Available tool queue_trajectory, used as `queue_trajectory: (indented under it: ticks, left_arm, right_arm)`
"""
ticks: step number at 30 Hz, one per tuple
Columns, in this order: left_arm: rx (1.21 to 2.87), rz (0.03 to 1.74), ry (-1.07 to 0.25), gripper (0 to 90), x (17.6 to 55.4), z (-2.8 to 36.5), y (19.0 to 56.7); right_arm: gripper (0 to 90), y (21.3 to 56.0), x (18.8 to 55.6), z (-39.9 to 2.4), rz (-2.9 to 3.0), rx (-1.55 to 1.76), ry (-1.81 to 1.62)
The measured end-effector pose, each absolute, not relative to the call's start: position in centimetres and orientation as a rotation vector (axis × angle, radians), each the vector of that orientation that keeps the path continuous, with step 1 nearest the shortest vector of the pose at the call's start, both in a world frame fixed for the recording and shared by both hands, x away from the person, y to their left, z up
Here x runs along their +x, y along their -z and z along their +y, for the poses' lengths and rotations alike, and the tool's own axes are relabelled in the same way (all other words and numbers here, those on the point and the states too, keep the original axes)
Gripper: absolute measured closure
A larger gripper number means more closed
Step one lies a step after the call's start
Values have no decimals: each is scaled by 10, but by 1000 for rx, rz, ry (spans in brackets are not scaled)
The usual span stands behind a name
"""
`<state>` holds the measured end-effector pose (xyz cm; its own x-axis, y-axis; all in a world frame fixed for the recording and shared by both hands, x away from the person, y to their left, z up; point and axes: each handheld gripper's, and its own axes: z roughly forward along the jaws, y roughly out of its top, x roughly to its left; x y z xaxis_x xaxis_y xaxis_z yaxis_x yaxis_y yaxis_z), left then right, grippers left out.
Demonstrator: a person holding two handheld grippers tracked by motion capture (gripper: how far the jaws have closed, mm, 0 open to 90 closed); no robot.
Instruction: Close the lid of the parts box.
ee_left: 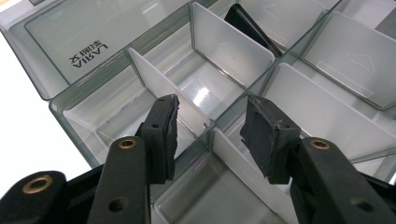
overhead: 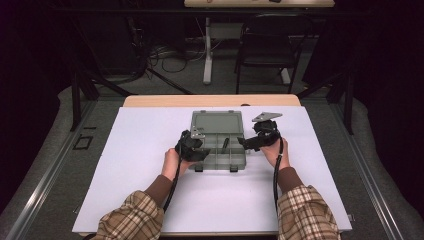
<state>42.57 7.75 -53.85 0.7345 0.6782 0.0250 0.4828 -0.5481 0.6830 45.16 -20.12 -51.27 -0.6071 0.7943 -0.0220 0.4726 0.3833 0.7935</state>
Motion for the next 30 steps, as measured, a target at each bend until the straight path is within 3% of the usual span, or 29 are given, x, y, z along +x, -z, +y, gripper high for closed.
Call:
queue_trajectory:
  ticks: [8,11,17,22,26,30]
  left_arm:
    - [2259,872,-370,550,426,78,539]
    - [2258,872,-369,549,426,78,539]
    - [2259,871,-369,549,426,78,539]
    - [2259,870,-369,549,426,78,539]
    - [2259,869,-369,549,426,78,539]
    - [2260,868,-368,549,426,78,539]
  right_arm:
    - [20,520,476,-204,2222,1165,-1047]
    - [122,520,482,-206,2198,1180,-1039]
    - [534,525,494,-207,2196,1217,-988]
    - [793,534,501,-207,2232,1236,-951]
    - [900,539,504,-204,2275,1229,-932]
    - [900,542,505,-199,2326,1211,-911]
